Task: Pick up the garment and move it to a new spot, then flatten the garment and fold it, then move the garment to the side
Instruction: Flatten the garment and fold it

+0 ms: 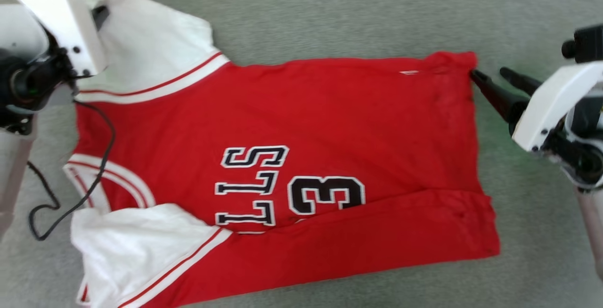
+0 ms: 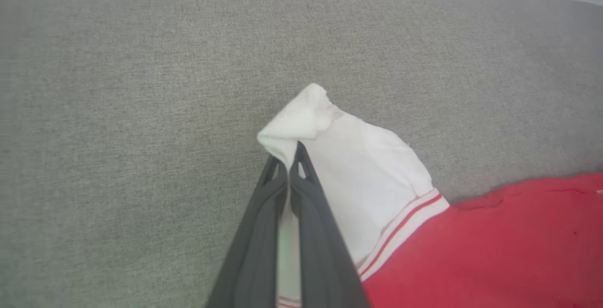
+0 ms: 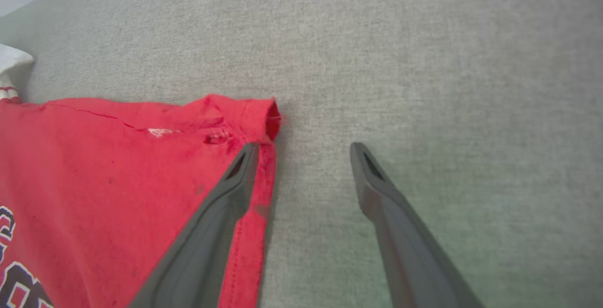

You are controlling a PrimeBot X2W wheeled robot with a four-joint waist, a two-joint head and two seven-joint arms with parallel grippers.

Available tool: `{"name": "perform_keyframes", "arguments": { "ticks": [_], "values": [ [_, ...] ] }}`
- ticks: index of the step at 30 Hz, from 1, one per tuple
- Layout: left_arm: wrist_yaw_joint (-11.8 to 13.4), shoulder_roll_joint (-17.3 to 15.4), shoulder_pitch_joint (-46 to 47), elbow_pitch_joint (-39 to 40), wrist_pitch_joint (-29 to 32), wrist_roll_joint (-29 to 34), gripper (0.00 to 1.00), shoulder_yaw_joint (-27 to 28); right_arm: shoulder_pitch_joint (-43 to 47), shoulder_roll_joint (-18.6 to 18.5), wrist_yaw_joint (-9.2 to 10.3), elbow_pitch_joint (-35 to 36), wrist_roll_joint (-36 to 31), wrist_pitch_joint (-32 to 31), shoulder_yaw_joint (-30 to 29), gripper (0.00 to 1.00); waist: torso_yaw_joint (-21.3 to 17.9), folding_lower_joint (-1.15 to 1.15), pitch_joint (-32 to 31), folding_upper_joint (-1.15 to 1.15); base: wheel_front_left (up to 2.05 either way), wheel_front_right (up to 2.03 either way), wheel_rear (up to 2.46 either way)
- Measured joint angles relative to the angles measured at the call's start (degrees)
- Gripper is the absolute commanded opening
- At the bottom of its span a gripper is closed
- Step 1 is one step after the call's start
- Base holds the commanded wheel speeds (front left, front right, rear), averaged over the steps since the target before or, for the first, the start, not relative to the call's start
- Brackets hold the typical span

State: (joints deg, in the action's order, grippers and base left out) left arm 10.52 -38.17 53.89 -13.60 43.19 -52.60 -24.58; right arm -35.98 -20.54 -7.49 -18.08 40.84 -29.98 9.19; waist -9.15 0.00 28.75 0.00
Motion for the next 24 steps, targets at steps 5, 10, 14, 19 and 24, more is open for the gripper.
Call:
{"name": "perform_keyframes", "arguments": {
  "ticks": [5,10,14,19,24],
  "values": [
    [-0.8,1.27,1.44,1.87,-1.31,1.12,0.0,-1.21,-5.36,-0.26,-0.01,-4.22,-0.78,-5.98,0.74,1.0,3.23,0.0,0.99,0.0,0.0,0.0,0.0],
    [-1.48,2.56,1.85,2.52,-2.16,1.54,0.0,-2.09,-10.44,-0.05,-0.09,-10.16,-3.11,-13.59,0.46,1.0,5.15,0.0,2.31,0.0,0.0,0.0,0.0],
    [-1.98,2.67,1.85,2.32,-3.08,1.58,0.0,-2.19,-12.6,0.29,-0.05,-12.56,-4.59,-17.61,-0.13,0.0,5.98,-0.01,2.45,0.0,0.0,0.0,0.0],
    [-2.49,2.78,1.24,1.74,-4.92,1.13,0.0,-1.51,-12.65,0.91,0.0,-12.17,-5.77,-16.9,-0.26,0.0,6.36,-0.01,1.4,0.0,0.0,0.0,0.0],
    [-2.99,2.58,-3.36,1.85,-8.64,-0.56,0.0,0.37,-10.18,1.53,-0.01,-8.03,-6.14,-13.02,-0.93,0.0,6.48,0.0,-1.38,0.0,0.0,0.0,0.0]
  ]
}}
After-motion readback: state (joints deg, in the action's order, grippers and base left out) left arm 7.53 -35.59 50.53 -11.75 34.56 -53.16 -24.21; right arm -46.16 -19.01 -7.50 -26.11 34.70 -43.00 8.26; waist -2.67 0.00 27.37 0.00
